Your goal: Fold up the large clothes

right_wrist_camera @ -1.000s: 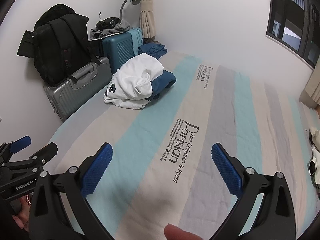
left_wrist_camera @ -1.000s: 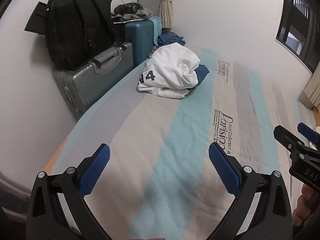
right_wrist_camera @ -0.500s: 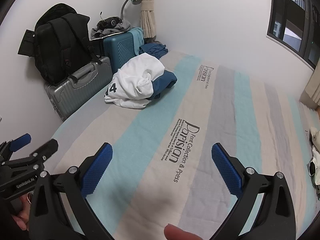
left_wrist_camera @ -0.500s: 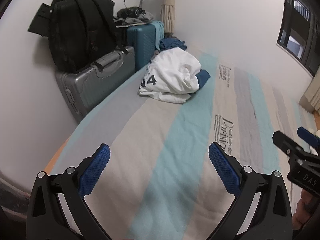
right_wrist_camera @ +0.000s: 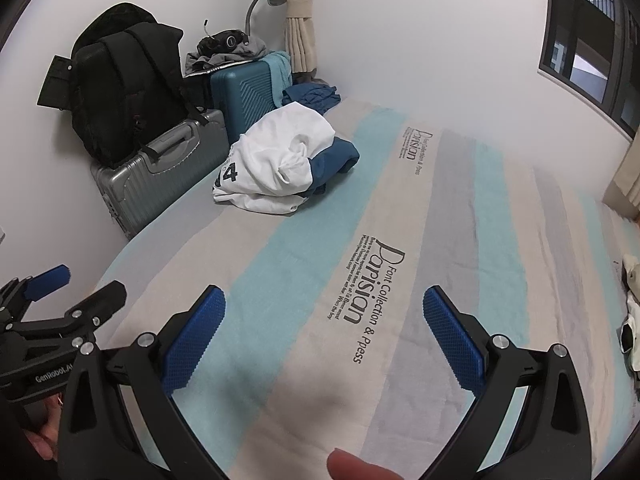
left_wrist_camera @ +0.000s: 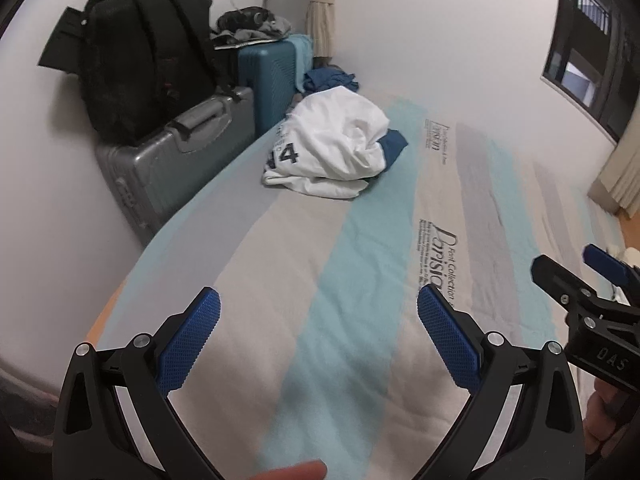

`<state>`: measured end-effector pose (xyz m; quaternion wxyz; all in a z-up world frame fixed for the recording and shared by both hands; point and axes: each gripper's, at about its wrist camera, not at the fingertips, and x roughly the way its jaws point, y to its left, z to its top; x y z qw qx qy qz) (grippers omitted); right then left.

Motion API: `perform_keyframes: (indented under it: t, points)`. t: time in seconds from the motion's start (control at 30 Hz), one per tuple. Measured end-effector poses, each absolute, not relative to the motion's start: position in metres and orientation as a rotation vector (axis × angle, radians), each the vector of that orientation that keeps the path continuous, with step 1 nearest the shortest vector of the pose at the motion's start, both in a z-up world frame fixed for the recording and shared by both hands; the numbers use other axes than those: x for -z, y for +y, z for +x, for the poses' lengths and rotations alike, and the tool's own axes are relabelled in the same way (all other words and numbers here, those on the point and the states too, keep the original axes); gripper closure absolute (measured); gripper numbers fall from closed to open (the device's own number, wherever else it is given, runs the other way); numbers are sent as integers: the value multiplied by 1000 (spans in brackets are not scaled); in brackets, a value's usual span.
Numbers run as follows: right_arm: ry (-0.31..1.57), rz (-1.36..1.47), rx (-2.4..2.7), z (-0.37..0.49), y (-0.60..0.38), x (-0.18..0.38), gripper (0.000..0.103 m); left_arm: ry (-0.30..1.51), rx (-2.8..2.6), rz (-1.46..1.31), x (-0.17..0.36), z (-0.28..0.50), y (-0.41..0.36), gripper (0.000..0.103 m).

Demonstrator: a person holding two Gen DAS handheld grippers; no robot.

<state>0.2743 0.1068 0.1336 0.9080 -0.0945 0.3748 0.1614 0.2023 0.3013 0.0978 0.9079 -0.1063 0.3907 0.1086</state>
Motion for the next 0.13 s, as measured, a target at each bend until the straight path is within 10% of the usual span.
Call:
perform_keyframes:
  t: [0.13]
  points:
    - [783,-193,-340,277,107,-132,8,813,-217,-213,-95,204,302,6]
